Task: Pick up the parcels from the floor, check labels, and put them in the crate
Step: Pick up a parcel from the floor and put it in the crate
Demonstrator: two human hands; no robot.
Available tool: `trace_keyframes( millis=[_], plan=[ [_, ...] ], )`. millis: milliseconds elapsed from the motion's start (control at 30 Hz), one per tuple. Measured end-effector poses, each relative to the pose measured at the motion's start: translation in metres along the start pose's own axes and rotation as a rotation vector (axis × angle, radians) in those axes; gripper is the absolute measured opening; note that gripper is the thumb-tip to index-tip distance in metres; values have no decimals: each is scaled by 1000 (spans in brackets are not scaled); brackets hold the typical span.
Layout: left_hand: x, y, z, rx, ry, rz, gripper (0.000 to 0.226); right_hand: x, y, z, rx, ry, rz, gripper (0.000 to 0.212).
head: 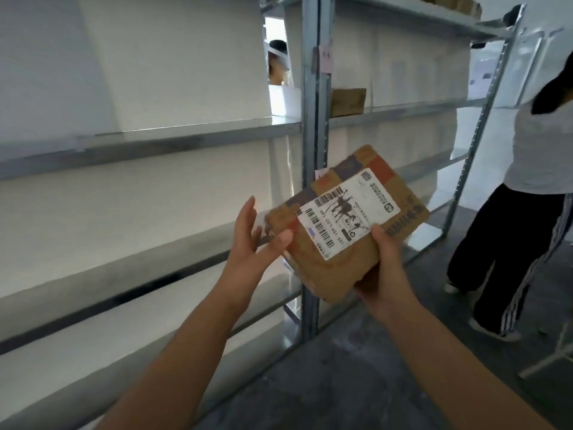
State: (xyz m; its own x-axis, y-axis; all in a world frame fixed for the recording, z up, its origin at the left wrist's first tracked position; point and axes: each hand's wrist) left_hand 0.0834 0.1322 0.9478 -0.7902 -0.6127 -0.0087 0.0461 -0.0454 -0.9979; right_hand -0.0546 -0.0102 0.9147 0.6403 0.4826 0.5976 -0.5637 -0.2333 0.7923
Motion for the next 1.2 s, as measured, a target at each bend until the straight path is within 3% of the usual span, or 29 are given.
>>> trace_keyframes(
  millis=[100, 300, 400, 467, 533, 600, 667, 700, 767, 833, 933, 1067, 1133, 1200],
  plan=[
    [-44, 10, -17, -136, 67, 10, 127, 65, -49, -12, 46, 38, 120, 100],
    [-172, 13, -35, -89, -172, -109, 97, 158, -111, -30, 129, -15, 61, 89],
    [-253, 1, -59, -41, -236, -11, 88, 188, -120, -14, -24, -46, -170, 75],
    [-300, -9, -76, -24, -254, 104, 81, 211, -127, -1, -121, 134, -387, 66],
    [-336, -17, -90, -22, -239, 191, 75, 237, -136, 11, -151, 490, -600, 58],
    [-359, -24, -100, -25, -213, 244, 69, 262, -150, 17, -27, 862, -700, 61],
    [-376, -26, -107, -30, -208, 279, 68, 287, -167, 16, 220, 1115, -599, 83],
    [-384, -26, -109, -28, -229, 294, 68, 298, -177, 12, 310, 1182, -539, 96],
    [-402, -25, -114, -24, -361, 265, 73, 320, -199, 3, 372, 1267, -474, 105],
    [-417, -22, -120, -10, -575, 165, 84, 341, -220, -10, 334, 1265, -408, 96],
    [-430, -11, -134, 58, -756, 77, 95, 372, -251, -27, 321, 1210, -241, 62],
    [-437, 16, -154, 58, -787, 113, 82, 420, -286, -48, 497, 1168, -61, 55],
    [-441, 25, -161, 92, -745, 60, 75, 444, -300, -56, 540, 1202, 15, 53],
    [-443, 22, -167, 121, -811, -7, 67, 465, -312, -66, 540, 1262, 50, 49]
  ],
)
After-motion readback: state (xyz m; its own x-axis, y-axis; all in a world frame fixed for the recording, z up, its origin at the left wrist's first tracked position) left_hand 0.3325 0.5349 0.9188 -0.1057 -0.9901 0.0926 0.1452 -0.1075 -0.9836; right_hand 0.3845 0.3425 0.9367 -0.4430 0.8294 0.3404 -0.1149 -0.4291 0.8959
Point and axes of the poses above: each hand's wrist, its own z-axis towards the middle knuckle, its own x-axis out of the palm, y = z × x, and after that the axes turned 10 degrees about -x, right-handed
